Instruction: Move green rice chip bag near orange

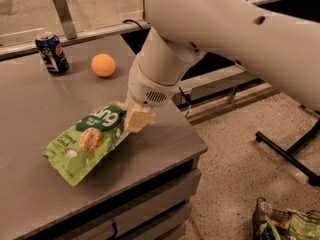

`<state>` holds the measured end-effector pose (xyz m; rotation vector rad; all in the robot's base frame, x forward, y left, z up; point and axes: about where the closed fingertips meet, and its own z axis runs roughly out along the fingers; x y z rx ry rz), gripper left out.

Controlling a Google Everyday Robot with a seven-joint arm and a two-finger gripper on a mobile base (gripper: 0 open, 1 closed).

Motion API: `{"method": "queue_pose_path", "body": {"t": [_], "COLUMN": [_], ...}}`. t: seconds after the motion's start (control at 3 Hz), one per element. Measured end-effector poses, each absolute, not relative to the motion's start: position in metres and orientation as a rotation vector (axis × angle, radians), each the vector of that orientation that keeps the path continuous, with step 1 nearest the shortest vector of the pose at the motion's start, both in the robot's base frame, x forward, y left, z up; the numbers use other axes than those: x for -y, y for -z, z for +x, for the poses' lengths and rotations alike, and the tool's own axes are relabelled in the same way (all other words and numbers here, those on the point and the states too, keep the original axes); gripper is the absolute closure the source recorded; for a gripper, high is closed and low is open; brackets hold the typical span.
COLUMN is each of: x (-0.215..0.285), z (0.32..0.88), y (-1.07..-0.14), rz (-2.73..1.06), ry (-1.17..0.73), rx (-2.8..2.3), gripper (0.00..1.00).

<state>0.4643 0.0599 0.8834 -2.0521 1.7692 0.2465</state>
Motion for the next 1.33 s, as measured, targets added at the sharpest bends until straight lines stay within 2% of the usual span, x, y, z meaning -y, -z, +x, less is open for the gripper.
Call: {"method": "queue_pose_path", "body": {"t": [0.33, 0.67, 1.33], "x": [-0.025, -0.025, 0.018], "z": [0.463, 0.463, 0.496], "y": [-0.905, -0.905, -0.922], "rz": [-1.939, -1.939, -1.86], "ry": [-0.129, -0.129, 0.037], "rx": [-1.878, -1.878, -1.885], "gripper": [1.0, 1.0, 1.0]}}
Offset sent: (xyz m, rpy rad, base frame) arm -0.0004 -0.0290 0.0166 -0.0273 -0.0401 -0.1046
